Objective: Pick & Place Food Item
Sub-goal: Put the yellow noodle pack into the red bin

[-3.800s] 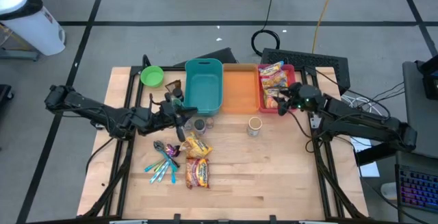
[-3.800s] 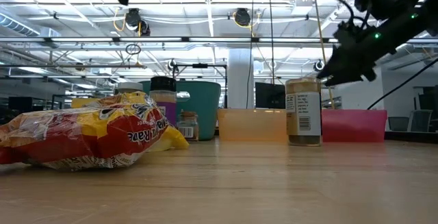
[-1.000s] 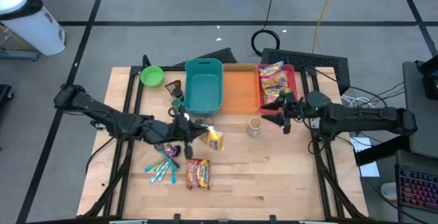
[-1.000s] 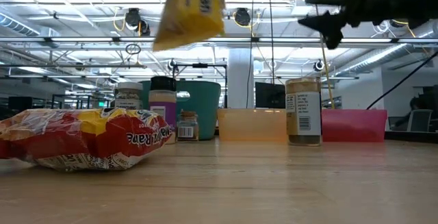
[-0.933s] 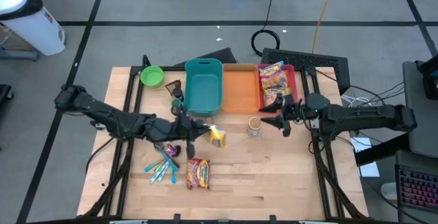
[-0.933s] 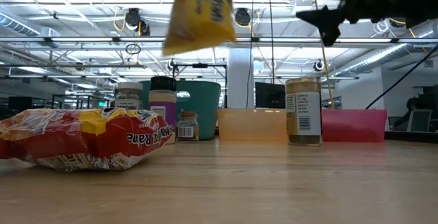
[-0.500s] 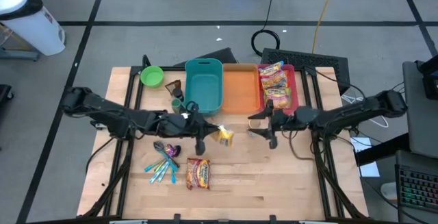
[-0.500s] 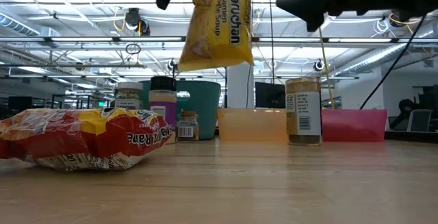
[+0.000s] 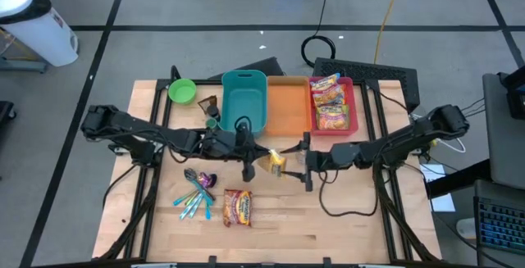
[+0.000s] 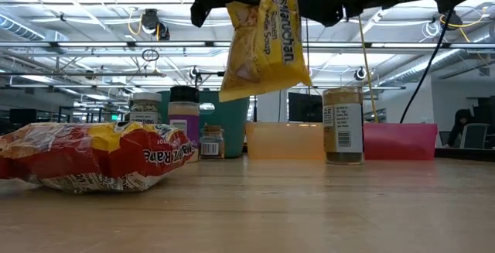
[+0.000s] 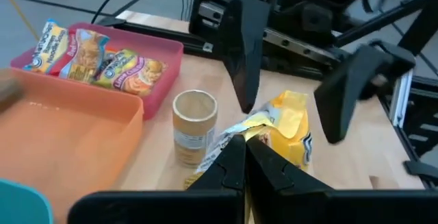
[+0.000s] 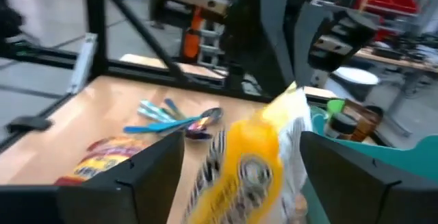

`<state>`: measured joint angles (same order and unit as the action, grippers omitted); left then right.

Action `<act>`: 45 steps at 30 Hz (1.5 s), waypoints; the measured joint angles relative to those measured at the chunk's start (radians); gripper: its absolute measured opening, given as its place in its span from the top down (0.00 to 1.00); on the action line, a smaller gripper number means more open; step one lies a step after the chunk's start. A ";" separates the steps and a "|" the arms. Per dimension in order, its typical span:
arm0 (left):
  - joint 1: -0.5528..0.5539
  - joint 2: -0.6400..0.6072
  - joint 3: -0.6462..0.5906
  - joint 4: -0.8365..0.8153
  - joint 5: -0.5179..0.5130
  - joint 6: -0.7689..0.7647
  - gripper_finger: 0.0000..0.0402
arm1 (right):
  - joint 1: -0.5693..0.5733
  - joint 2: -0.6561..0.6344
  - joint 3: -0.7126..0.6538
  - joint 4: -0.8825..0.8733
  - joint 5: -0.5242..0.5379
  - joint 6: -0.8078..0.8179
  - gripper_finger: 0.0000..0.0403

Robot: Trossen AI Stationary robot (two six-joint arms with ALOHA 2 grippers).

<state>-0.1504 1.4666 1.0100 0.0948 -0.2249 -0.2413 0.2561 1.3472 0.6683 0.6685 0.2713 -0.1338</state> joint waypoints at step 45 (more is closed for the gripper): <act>-0.070 -0.122 0.000 0.038 -0.366 0.139 0.57 | -0.040 -0.310 0.013 -0.449 -0.042 0.139 1.00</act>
<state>-0.2205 1.3441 1.0096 0.1324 -0.5907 -0.1022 0.2161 1.0375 0.6813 0.2198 0.2296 0.0050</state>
